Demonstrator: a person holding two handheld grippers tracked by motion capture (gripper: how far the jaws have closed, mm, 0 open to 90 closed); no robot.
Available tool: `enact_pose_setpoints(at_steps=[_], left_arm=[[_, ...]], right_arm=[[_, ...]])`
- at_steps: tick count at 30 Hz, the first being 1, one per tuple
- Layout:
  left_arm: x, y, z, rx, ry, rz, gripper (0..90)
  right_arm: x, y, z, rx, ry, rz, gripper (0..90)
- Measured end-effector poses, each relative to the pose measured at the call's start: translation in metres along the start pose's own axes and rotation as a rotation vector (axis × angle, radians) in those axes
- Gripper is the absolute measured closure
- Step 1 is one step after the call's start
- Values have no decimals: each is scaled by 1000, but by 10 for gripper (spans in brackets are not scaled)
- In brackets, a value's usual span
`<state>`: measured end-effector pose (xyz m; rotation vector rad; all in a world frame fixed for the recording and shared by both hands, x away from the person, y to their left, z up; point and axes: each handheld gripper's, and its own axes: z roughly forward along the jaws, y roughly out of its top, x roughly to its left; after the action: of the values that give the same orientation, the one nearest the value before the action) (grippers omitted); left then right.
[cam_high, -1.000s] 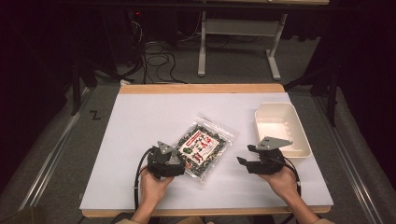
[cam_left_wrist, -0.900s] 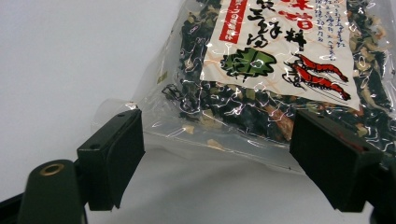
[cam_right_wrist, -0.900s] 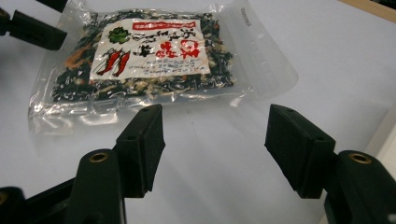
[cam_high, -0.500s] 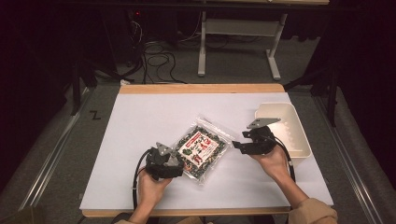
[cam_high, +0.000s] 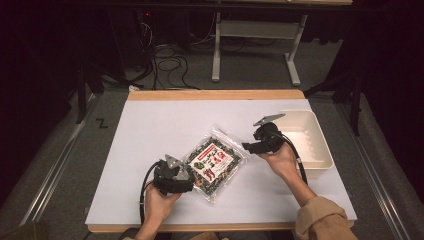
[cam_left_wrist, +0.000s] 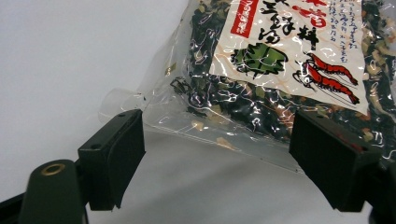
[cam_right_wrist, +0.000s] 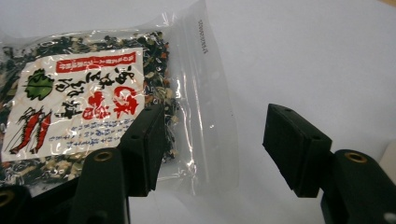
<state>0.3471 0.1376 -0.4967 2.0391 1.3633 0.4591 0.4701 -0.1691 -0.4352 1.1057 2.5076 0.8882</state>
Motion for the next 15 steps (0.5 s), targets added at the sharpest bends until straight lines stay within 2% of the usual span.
enact_pose_setpoints(at_steps=[4,12,15], left_arm=[[-1,-1,0,4,4,4,189],[-1,-2,0,14,7,12,189],[-1,-2,0,16,9,14,189]], right_arm=[[-1,4,11,28,-3,22,394],[0,8,34,80,-17,34,389],[4,10,43,112,-49,2,384]])
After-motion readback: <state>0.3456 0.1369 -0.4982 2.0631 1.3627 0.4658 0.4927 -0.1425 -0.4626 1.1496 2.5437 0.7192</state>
